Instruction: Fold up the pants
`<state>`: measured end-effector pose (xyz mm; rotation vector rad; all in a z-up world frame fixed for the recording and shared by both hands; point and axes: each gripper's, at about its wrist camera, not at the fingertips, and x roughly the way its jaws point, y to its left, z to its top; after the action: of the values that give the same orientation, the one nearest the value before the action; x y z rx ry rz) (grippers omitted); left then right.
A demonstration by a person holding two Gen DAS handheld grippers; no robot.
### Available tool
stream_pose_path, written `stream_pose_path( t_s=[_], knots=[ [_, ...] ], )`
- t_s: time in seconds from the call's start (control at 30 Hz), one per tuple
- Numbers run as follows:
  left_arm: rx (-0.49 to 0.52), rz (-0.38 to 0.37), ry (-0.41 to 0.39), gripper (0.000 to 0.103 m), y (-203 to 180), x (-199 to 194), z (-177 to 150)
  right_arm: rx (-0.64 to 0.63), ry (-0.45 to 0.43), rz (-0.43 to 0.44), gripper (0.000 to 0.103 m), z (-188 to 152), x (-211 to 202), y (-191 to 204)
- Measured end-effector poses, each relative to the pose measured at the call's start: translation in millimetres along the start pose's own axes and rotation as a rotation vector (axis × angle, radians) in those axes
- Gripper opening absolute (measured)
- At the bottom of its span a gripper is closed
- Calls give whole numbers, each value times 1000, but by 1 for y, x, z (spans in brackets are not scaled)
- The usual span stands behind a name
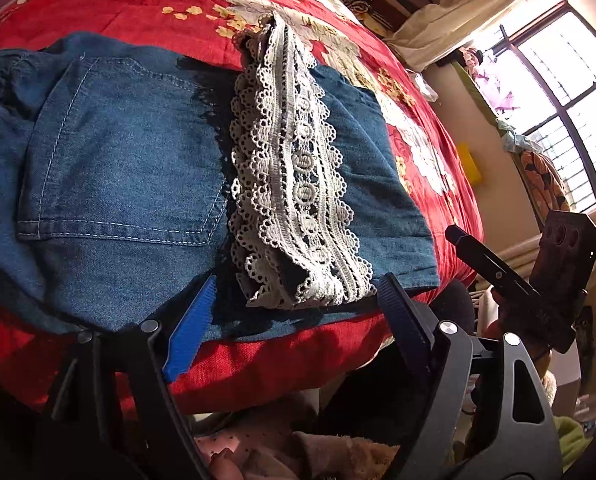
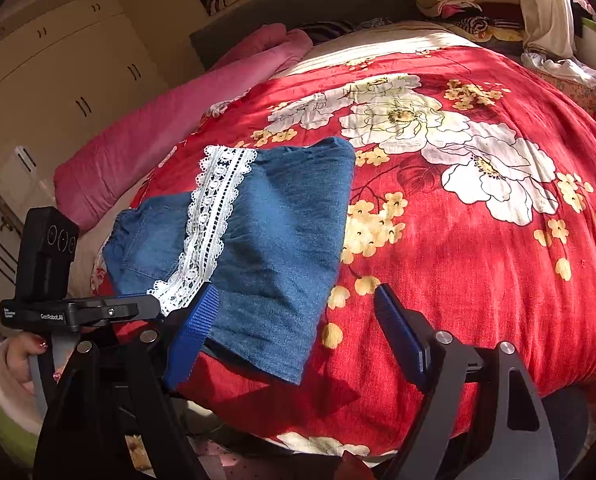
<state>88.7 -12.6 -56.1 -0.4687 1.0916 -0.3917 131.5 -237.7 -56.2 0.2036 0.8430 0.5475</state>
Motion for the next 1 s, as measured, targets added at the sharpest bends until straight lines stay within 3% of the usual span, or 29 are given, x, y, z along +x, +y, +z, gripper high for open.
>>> stream_pose_path(
  t_s=[0.17,0.23,0.27,0.3,0.47,0.53,0.67,0.87,1.0],
  knots=[
    [-87,-26,-22,73,9,5,1,38,39,13,79,-4,12,-6],
    [-102,-26,-27,59,10,5,0,48,49,22,79,-5,15,-7],
    [-109,-23,-22,37,10,7,-1,55,55,25,79,-6,17,-7],
    [-121,-18,-15,29,12,9,-1,60,60,33,79,-6,19,-8],
    [-136,-41,-33,13,16,2,-3,80,104,61,75,-8,31,-8],
    [-112,-33,-62,11,11,-11,-3,78,107,56,58,-8,30,-7],
    [-30,57,-105,11,0,-31,-7,47,82,5,59,-5,24,-2],
    [-12,118,-63,12,6,-15,-14,-65,3,-47,59,-5,13,20],
    [16,147,-65,13,2,-12,-12,-116,30,-66,59,-5,23,28]
  ],
)
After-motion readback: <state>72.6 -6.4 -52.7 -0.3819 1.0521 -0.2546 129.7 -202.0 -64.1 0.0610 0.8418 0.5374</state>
